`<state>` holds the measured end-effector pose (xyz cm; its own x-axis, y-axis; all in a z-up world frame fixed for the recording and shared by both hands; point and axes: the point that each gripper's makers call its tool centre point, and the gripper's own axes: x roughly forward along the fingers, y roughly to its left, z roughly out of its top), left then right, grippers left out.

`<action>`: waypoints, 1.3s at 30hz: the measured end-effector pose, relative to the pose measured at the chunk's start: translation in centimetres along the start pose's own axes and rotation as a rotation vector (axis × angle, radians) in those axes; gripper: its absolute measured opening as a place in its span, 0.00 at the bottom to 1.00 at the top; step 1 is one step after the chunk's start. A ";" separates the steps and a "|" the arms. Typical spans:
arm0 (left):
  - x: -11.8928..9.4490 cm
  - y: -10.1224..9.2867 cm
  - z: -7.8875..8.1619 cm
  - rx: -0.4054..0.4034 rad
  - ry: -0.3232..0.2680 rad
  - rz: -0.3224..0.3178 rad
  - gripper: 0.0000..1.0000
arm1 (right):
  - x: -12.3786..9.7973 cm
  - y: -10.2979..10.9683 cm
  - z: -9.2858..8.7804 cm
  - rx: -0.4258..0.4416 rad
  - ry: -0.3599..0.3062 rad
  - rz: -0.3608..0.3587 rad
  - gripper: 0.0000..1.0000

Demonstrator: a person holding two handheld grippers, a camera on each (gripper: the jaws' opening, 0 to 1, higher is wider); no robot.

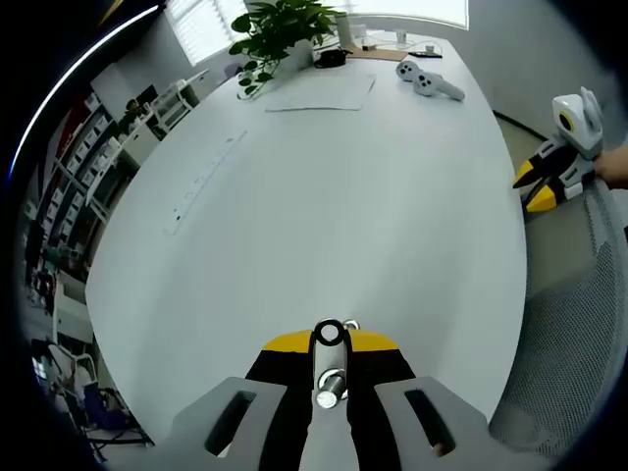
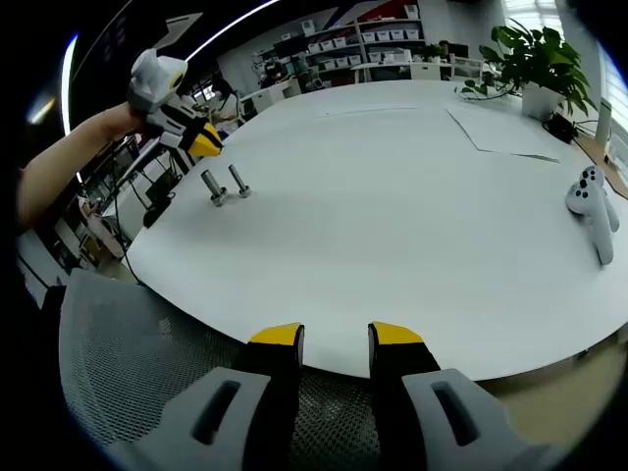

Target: Place the washer onto the threaded stud by aligning its center hole with the stud, sliding it down to the base, and recovering from edge contact or off-axis alignment until the washer reaches the visible bottom stop.

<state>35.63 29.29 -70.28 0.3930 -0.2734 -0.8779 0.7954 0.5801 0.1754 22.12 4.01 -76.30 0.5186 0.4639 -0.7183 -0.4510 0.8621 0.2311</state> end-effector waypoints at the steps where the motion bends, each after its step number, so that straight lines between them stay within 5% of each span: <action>1: 0.0 0.0 0.0 0.002 0.000 0.001 0.08 | 0.0 0.0 0.0 -0.001 -0.001 0.000 0.29; 20: -0.1 -0.1 -0.3 -0.015 -0.010 -0.017 0.09 | 0.1 0.3 -0.1 0.001 0.009 0.018 0.29; 39: 2.6 -1.2 -0.9 -0.011 0.052 -0.058 0.09 | 0.1 0.2 0.1 0.008 -0.011 0.014 0.29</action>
<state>35.26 28.62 -73.16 0.3219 -0.2672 -0.9083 0.8111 0.5727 0.1190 22.19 4.20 -76.21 0.5207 0.4778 -0.7075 -0.4521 0.8573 0.2463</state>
